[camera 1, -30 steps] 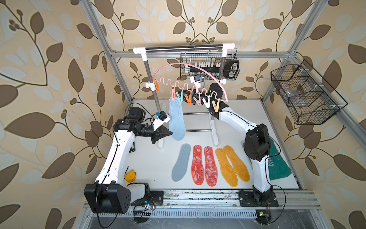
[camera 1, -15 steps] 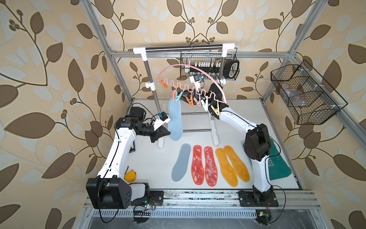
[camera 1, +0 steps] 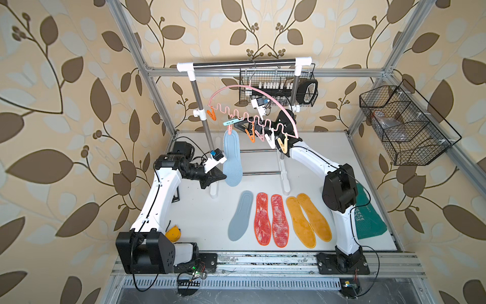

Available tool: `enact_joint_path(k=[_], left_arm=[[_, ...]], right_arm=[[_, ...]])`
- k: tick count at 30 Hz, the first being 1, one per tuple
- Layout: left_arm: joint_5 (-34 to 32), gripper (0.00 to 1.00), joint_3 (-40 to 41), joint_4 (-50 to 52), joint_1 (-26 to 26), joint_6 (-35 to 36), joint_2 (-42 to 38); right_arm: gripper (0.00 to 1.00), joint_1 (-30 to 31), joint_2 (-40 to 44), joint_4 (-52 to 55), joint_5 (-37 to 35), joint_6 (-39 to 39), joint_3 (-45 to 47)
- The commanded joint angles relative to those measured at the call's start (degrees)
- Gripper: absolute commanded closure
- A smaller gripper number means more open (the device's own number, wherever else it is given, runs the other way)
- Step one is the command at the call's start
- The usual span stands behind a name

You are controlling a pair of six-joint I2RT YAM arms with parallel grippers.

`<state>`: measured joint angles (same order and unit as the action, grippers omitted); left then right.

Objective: Take the shoe insoles off the hanger
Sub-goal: Remove the insole from the hanger.

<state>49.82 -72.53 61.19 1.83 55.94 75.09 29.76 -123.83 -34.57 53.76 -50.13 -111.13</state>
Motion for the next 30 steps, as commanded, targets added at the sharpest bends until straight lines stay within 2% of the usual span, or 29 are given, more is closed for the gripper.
enact_joint_path(k=[1,7,13,30], left_arm=[[4.75,1.0,-2.72,0.64,-0.25,1.54,0.68],[8.33,1.0,-4.51,1.21,0.59,1.59,1.84],[11.03,1.0,-2.6,1.79,2.25,2.97,1.98],[10.34,1.0,-2.81,6.17,3.27,7.43,3.2]], right_arm=[[0.36,0.74,-1.75,-1.7,-1.0,-0.5,-2.09],[0.37,1.18,-2.44,-2.59,-1.52,-0.98,-2.6],[0.38,1.18,-3.3,-3.16,-2.02,-1.83,-3.62],[0.42,1.15,-6.21,-7.44,-1.47,-8.41,-6.73]])
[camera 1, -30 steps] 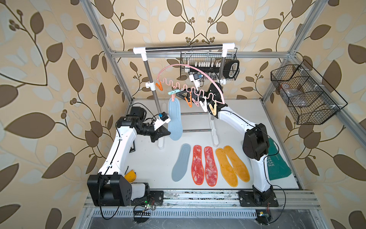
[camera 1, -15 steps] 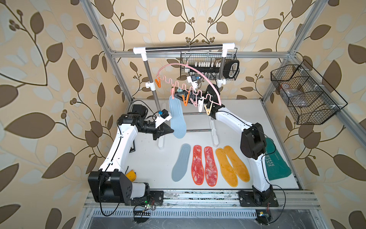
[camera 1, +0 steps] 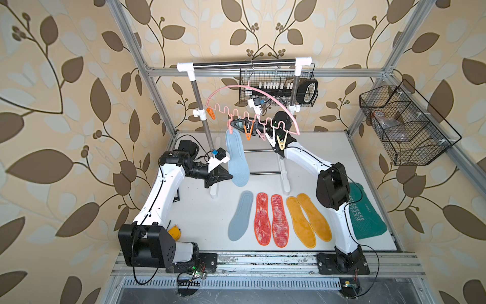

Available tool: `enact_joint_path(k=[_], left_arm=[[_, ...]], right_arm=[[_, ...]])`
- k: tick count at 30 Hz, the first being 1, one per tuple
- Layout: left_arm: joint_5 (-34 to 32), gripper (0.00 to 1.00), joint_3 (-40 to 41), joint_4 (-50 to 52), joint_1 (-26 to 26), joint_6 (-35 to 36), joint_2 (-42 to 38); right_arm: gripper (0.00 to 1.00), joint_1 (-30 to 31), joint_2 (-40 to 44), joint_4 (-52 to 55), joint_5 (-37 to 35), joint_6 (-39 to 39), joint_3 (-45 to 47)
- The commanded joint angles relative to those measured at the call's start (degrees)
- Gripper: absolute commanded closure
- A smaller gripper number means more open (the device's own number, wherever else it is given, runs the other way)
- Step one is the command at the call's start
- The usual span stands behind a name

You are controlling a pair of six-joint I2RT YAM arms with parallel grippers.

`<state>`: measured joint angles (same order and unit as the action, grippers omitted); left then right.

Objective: Take the shoe insoles off the hanger
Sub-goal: Remove the insole from the hanger, then open the clamp at the hanger.

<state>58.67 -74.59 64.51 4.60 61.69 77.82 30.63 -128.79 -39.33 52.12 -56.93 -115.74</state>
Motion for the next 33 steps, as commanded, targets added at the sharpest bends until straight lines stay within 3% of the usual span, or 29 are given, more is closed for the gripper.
enact_joint_path(k=[1,24,33], left_arm=[[1.61,1.0,-0.98,3.05,0.5,1.78,0.56],[0.74,1.0,-3.84,5.64,0.5,4.13,3.41],[0.83,1.0,-4.58,7.21,0.5,5.63,4.36]], right_arm=[[0.42,0.29,-1.2,-2.72,0.15,-1.83,-2.21],[0.38,1.29,-3.68,-0.91,4.38,-5.67,-6.77],[0.53,1.25,-3.98,-4.57,5.53,-7.48,-7.58]])
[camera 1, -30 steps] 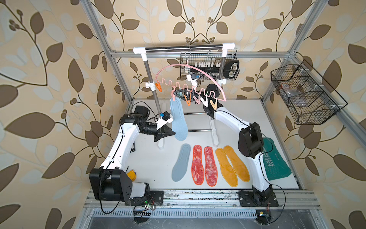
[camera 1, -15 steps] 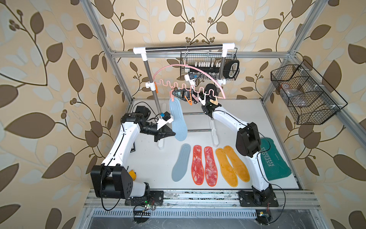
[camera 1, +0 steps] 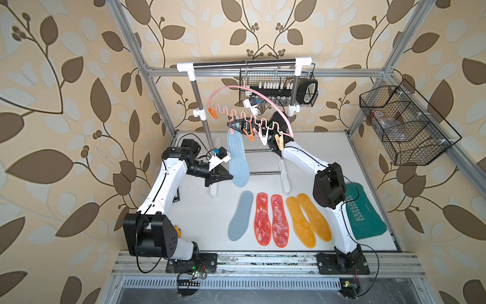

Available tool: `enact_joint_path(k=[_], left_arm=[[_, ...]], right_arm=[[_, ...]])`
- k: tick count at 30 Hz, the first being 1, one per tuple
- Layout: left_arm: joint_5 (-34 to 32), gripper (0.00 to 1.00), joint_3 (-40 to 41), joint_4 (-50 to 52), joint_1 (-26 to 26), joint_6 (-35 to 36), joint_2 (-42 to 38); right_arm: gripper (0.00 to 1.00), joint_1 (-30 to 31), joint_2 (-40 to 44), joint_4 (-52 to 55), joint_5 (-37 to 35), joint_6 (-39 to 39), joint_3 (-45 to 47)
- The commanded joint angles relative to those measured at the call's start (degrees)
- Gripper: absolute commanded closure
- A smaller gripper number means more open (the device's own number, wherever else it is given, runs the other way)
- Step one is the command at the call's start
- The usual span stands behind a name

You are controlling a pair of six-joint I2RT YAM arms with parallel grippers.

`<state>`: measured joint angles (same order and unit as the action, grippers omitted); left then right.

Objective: Take the shoe insoles off the hanger
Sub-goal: Open the clamp at the hanger.

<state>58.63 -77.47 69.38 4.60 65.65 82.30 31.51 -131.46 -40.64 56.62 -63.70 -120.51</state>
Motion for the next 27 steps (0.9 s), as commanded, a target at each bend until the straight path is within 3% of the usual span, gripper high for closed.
enact_joint_path(k=[1,10,19,22,24,27], left_arm=[[0.74,1.0,-1.63,2.42,0.5,1.76,-0.12],[-1.31,1.0,-0.31,3.05,0.5,2.34,-0.38],[-3.75,1.0,2.93,2.95,0.5,2.33,-1.61],[-4.94,1.0,4.4,2.61,0.5,2.28,-2.22],[-5.86,1.0,5.7,2.18,0.5,2.03,-2.9],[-6.94,1.0,7.79,1.64,0.41,1.73,-4.26]], right_arm=[[0.55,0.36,-1.19,-3.21,0.63,-0.61,-2.89],[0.76,0.05,-0.88,-2.69,-1.31,0.0,-2.45],[0.78,0.05,0.97,0.97,-2.54,4.22,0.06],[0.74,-0.02,1.63,2.84,-3.08,5.98,0.68],[0.62,0.0,2.12,3.68,-3.51,6.86,1.51],[0.54,0.03,3.01,3.9,-3.81,8.1,3.35]])
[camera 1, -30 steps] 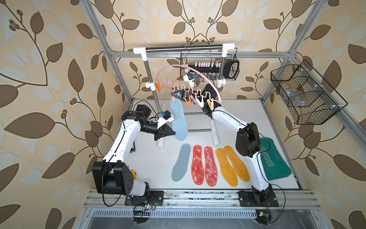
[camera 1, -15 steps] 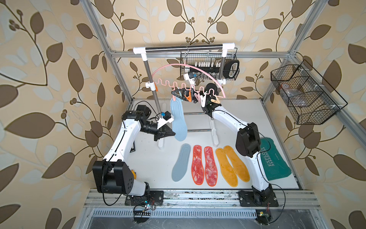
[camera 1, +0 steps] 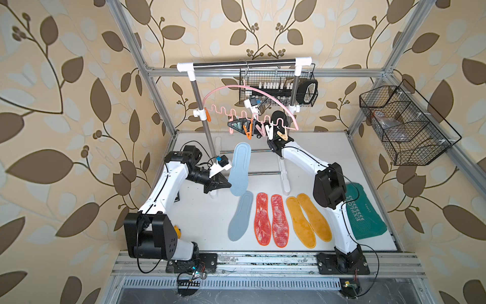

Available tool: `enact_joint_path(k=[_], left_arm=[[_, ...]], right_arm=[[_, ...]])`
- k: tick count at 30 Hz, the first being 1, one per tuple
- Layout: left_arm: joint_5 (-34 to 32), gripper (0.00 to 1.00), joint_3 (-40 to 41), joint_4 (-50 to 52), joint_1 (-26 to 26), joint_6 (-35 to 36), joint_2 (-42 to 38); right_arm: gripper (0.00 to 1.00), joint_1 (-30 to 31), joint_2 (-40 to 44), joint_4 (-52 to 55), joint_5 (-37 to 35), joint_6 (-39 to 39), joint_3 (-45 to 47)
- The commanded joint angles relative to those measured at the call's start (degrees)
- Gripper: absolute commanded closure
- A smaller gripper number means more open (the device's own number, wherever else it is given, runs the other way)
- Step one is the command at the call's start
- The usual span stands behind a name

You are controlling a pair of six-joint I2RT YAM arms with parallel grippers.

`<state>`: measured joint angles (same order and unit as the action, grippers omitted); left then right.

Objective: Take the shoe insoles off the hanger
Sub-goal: Open the clamp at the hanger.

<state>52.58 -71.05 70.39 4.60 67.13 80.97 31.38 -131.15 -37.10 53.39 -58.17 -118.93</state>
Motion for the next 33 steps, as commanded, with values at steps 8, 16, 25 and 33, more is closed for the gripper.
enact_joint_path(k=[8,16,25,33], left_arm=[[-2.48,1.0,6.1,0.11,0.23,-0.25,-6.75],[-3.58,1.0,8.78,0.02,-0.12,-0.45,-8.87],[-3.89,1.0,12.32,-0.55,-0.38,-1.32,-11.03],[-4.82,1.0,17.98,-2.27,-0.49,-1.91,-13.88]], right_arm=[[0.45,0.17,4.76,0.5,-1.26,5.6,7.15],[0.42,-0.28,5.46,1.77,-3.45,7.2,11.42],[0.41,-1.05,6.62,1.11,-6.07,8.05,19.67],[0.41,-1.23,10.23,-3.09,-8.9,10.92,31.81]])
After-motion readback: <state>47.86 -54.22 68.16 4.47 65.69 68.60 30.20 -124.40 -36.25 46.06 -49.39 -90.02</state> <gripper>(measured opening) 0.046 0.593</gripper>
